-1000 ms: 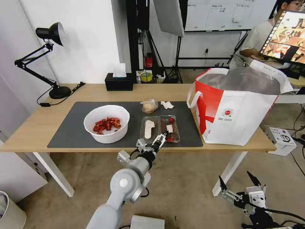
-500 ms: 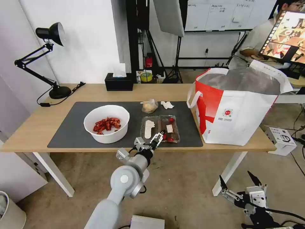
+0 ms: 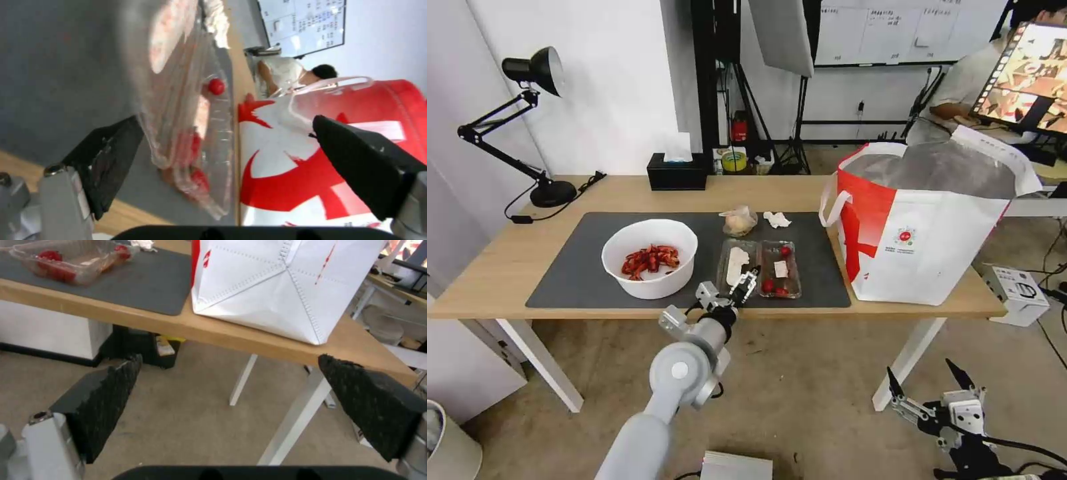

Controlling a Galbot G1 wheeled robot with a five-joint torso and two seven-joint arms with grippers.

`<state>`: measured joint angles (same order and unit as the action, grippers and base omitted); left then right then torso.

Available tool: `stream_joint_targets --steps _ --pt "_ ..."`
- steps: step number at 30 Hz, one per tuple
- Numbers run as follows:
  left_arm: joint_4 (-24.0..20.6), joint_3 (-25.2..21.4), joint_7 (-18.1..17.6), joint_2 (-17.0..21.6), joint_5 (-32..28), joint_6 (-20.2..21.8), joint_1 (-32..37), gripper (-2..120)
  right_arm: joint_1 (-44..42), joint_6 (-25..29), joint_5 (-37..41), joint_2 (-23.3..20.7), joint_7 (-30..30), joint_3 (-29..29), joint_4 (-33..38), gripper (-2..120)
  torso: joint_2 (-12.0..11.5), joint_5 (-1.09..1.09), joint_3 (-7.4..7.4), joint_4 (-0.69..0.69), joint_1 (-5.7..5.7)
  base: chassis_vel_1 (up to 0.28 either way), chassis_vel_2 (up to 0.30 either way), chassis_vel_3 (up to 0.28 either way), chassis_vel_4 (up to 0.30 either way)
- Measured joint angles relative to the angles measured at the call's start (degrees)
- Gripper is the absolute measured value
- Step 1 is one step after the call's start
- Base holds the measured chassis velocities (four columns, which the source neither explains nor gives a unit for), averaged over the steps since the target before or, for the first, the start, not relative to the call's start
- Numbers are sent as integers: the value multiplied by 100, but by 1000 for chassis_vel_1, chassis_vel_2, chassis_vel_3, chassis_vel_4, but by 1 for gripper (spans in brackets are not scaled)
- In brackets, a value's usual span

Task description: Pick up the trash from the table and place it into the takeout bag.

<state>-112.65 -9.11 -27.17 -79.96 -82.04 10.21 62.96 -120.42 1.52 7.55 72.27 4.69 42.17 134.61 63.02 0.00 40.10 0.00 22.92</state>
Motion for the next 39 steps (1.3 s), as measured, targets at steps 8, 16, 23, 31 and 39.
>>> stream_joint_targets --steps 8,16,23,31,39 --pt "-218 -21 32 69 -14 19 23 100 60 0 29 -25 1 -2 -42 100 0 0 0 0 0 0 0 0 0" --pt "-324 62 182 156 -11 32 -88 100 177 0 117 -33 1 3 -68 100 0 0 0 0 0 0 0 0 0" --pt "-290 250 279 119 120 -2 -246 100 229 -2 131 22 4 9 -87 100 0 0 0 -1 0 0 0 0 0" --pt "-229 503 415 57 215 5 -423 100 298 -2 183 30 6 9 -116 100 0 0 0 -1 0 0 0 0 0" --pt "98 652 736 391 738 45 -715 79 562 -157 857 -254 38 -36 -86 100 0 0 0 0 0 0 0 0 0"
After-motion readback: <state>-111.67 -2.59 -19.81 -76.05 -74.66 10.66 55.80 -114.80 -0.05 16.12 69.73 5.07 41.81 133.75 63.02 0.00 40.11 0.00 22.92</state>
